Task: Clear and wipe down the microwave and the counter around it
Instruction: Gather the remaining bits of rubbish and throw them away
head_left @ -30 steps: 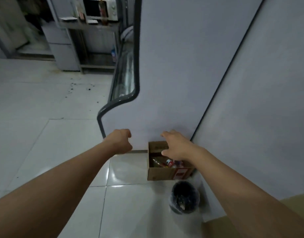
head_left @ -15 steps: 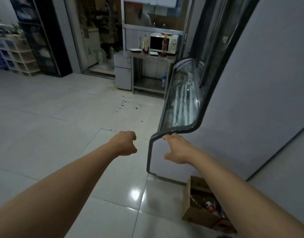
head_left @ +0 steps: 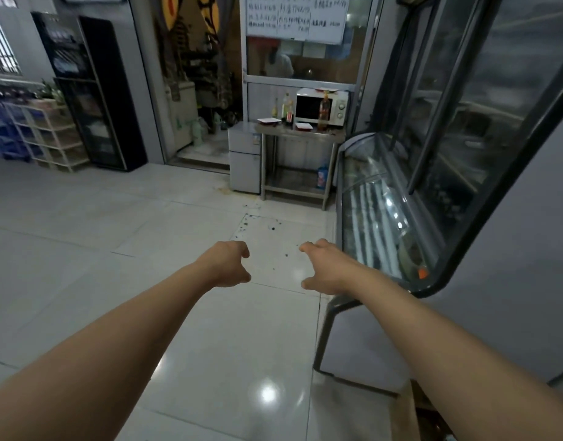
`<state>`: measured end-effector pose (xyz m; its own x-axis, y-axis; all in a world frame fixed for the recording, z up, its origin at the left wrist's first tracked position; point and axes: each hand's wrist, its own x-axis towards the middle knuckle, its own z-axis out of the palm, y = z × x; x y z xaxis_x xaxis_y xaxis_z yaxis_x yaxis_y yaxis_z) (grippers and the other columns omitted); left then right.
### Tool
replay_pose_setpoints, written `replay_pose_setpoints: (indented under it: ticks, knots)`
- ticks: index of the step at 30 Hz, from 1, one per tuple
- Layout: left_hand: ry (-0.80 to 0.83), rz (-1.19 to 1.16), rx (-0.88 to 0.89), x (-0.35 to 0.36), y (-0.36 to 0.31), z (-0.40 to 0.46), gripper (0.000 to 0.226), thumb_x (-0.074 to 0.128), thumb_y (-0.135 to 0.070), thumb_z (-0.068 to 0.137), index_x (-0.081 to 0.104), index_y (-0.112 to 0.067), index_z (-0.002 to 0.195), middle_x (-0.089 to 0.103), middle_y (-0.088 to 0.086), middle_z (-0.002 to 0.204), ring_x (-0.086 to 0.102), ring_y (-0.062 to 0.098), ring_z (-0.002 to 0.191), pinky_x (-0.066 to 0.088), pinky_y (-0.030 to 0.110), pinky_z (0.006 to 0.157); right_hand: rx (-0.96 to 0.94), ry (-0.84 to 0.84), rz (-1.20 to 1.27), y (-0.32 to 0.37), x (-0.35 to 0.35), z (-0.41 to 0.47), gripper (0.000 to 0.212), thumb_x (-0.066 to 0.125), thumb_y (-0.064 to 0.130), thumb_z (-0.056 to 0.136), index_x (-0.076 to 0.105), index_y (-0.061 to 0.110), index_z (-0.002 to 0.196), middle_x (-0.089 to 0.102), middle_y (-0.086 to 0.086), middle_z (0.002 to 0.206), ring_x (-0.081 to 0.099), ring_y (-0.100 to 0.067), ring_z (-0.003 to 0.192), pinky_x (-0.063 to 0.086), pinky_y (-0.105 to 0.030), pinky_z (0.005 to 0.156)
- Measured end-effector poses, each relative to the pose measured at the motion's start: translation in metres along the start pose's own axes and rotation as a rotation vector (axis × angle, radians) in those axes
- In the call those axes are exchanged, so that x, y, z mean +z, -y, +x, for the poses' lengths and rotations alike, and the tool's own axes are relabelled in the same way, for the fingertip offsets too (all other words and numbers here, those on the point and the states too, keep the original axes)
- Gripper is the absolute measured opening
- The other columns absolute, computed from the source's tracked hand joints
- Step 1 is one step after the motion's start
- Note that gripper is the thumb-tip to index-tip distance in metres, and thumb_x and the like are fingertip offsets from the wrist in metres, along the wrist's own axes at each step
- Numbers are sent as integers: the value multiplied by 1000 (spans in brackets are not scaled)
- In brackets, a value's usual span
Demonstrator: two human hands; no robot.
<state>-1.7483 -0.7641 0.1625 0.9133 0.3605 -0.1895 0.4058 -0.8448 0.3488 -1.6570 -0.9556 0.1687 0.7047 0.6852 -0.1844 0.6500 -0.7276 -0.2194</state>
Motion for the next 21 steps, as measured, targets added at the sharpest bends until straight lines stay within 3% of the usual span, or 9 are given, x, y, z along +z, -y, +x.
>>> replay_pose_setpoints:
  ticks: [12, 21]
  knots:
    - [-52, 54, -14, -72, 39, 190, 55, 67, -26, 83, 44, -21, 132, 53, 5, 129, 56, 24, 109, 50, 35, 91, -40, -73, 3, -5, -55, 228, 79, 64, 35, 84, 17, 22, 146, 27, -9, 147, 34, -30, 131, 40, -42, 100]
    - [-65, 39, -27, -127, 43, 347, 54, 68, -27, 83, 45, -20, 132, 53, 6, 130, 56, 25, 111, 49, 37, 93, -29, -74, -13, -46, -112, 380, 79, 64, 35, 85, 17, 23, 148, 24, -9, 150, 30, -30, 135, 36, -43, 105]
